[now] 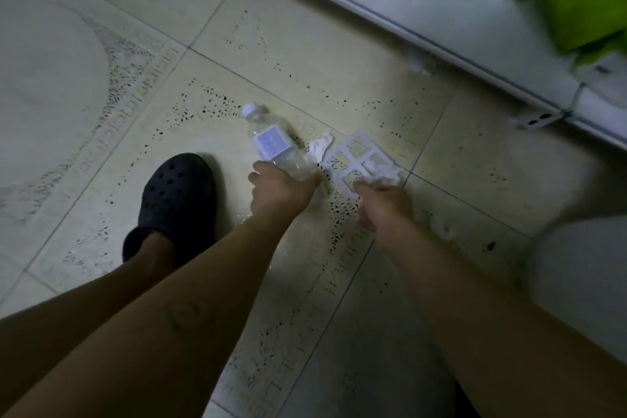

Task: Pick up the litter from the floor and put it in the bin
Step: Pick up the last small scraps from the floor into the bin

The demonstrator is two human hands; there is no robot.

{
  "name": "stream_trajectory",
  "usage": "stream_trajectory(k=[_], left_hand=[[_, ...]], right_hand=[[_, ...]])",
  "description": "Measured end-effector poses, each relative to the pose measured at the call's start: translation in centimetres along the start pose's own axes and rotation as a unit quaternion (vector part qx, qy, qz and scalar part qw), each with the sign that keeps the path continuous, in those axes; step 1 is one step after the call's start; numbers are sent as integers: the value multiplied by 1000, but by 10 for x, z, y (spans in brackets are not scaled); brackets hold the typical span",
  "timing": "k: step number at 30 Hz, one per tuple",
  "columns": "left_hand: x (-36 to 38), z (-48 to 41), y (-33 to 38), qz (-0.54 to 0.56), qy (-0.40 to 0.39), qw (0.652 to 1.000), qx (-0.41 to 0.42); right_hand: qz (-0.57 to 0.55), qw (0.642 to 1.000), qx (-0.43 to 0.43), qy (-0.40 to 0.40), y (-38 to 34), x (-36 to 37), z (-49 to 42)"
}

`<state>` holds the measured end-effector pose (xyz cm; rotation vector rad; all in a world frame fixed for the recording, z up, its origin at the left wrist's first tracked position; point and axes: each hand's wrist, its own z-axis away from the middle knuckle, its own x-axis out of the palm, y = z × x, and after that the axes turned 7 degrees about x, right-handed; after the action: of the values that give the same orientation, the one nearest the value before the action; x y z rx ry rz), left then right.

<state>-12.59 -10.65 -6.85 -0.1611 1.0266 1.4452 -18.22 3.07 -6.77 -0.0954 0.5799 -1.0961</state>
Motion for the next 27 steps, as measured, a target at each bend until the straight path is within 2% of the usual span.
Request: stream_trajectory(k=[4, 8, 13, 21, 27], left_hand=[[20, -15, -14, 100, -3, 995, -15], [18, -3, -27, 99, -19, 995, -22], [-7, 26, -21, 71, 15, 997, -3], [-58, 118, 43, 49, 5, 990, 129], [-93, 220, 102, 92, 25, 958, 271]], right_hand=[[-8, 1000, 7, 11, 6, 9, -22], [-57, 998, -1, 37, 11, 4, -23], [-55, 994, -62, 67, 16, -13, 2], [46, 978, -173, 102, -4, -99, 79], [83, 945, -276, 158, -17, -206, 170]])
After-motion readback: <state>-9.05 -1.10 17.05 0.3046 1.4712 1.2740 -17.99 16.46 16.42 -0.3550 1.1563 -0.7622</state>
